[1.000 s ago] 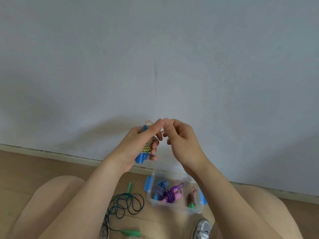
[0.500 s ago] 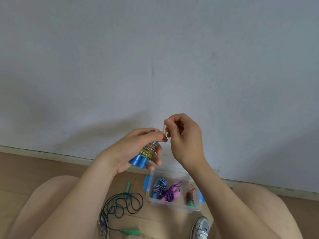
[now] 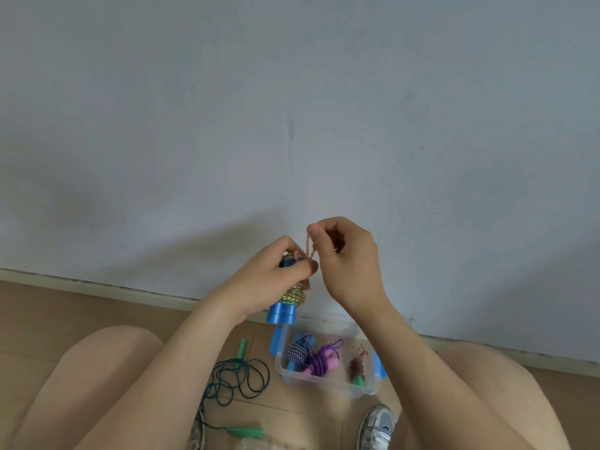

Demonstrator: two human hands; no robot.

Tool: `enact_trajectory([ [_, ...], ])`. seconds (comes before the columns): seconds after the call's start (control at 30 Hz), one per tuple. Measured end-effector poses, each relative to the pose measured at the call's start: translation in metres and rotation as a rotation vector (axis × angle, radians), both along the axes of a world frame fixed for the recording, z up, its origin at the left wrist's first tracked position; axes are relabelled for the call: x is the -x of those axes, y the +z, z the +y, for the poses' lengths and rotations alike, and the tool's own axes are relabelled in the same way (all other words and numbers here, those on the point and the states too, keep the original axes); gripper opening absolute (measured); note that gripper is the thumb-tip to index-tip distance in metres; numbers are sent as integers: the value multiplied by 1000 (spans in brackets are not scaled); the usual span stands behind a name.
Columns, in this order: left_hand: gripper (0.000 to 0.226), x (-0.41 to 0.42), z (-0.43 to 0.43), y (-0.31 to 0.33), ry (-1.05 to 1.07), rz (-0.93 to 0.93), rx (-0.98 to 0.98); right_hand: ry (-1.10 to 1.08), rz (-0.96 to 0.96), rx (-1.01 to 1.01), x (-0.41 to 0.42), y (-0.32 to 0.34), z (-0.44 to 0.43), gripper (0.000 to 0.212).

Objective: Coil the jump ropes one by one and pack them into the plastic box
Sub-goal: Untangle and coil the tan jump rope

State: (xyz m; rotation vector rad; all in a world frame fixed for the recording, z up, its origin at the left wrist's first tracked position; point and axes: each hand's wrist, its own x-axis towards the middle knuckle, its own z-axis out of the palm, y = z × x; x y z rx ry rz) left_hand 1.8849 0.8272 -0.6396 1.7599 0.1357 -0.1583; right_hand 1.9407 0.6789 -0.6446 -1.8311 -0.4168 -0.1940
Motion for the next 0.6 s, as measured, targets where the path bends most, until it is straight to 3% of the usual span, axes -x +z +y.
enact_trajectory([
  [0.13, 25, -4, -3, -15, 29, -56, 50, 79, 189, -66, 0, -4, -4, 16],
  [0.27, 23, -13, -8, -32, 190, -60, 49, 167, 616, -138, 1, -10, -10, 53],
  [0.37, 24, -17, -12, -39, 231, -85, 59, 205, 894, -115, 2, -23, -14, 50],
  [0.43, 24, -21, -14, -43, 217, -107, 15, 262, 975, -155, 4, -31, -14, 45],
  [0.6, 41, -32, -12, -65, 75, -92, -347, 265, 999, -109, -4, -52, -25, 38],
])
